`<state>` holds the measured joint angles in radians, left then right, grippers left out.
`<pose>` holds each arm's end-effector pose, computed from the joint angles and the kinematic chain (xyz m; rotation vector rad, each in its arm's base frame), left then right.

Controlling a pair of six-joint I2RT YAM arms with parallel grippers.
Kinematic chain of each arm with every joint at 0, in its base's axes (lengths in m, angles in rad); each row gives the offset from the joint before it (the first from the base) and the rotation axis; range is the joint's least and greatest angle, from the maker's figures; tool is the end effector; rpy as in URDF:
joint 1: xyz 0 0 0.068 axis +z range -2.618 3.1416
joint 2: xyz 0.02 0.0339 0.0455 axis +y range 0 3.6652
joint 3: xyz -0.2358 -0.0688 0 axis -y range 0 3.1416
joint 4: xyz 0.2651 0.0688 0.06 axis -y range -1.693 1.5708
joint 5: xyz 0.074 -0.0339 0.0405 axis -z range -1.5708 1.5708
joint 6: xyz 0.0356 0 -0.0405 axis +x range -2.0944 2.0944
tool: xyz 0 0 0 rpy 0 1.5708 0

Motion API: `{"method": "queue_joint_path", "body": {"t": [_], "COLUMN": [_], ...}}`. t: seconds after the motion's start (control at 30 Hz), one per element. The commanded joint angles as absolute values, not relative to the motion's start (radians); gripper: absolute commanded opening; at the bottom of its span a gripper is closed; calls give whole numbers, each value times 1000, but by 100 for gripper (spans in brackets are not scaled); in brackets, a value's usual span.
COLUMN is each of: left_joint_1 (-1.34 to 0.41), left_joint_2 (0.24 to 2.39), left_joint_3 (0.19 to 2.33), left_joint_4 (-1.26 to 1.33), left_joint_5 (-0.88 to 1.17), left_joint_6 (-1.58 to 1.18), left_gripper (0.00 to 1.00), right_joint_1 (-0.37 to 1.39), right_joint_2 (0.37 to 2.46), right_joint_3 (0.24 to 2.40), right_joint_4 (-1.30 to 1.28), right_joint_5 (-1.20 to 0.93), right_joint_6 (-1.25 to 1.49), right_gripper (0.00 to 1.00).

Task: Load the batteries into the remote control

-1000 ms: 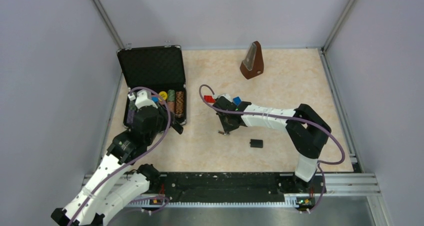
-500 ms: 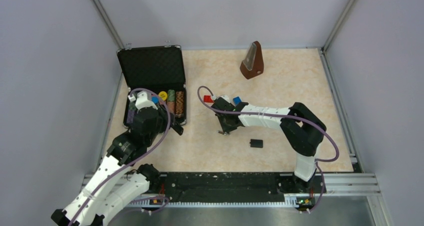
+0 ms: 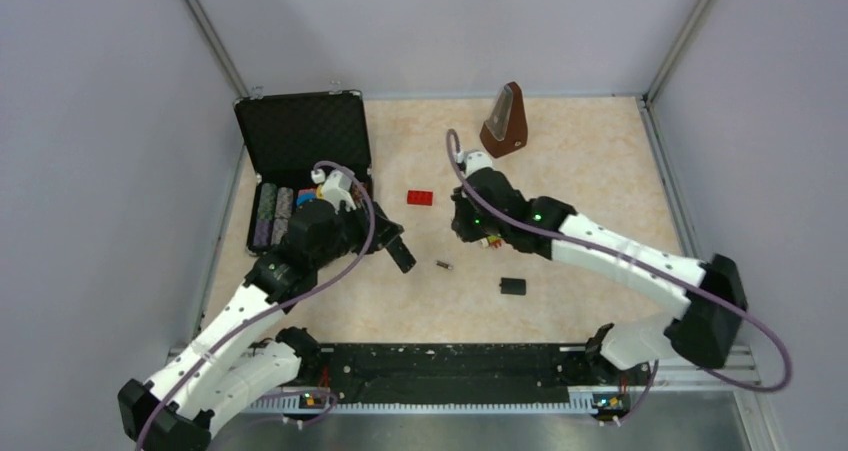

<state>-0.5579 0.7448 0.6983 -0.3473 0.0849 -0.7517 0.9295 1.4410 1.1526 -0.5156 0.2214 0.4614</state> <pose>0.1811 -0.1166 0.2789 -0.1429 2.0804 -0.9174 0.2074 0.2647 0.2511 -0.4494 2.3460 0.4131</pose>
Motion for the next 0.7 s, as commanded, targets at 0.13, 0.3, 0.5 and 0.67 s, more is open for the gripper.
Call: {"method": "queue_joint_path", "body": {"t": [0.13,0.3,0.5,0.67], "left_joint_1": [-557,-556,-556,-556], "left_joint_2": [944,1044,1117,1135], "left_joint_3": [764,792,819,830], "left_joint_4": [85,319,548,623], "left_joint_5": [433,535,602,621], "left_joint_6": [-823,-938,-1057,-1144], "left_gripper": [0,0,0,0], "right_joint_1": [943,943,962,982], "right_joint_2": [1104,1017,998,996], "right_joint_3": [1150,1116,1114,1140], "right_joint_4": [-455,-334,-260,-267], "right_joint_5": [128,19,-65,-42], "right_joint_6": [450,484,444,395], "right_gripper": [4,6,7,8]}}
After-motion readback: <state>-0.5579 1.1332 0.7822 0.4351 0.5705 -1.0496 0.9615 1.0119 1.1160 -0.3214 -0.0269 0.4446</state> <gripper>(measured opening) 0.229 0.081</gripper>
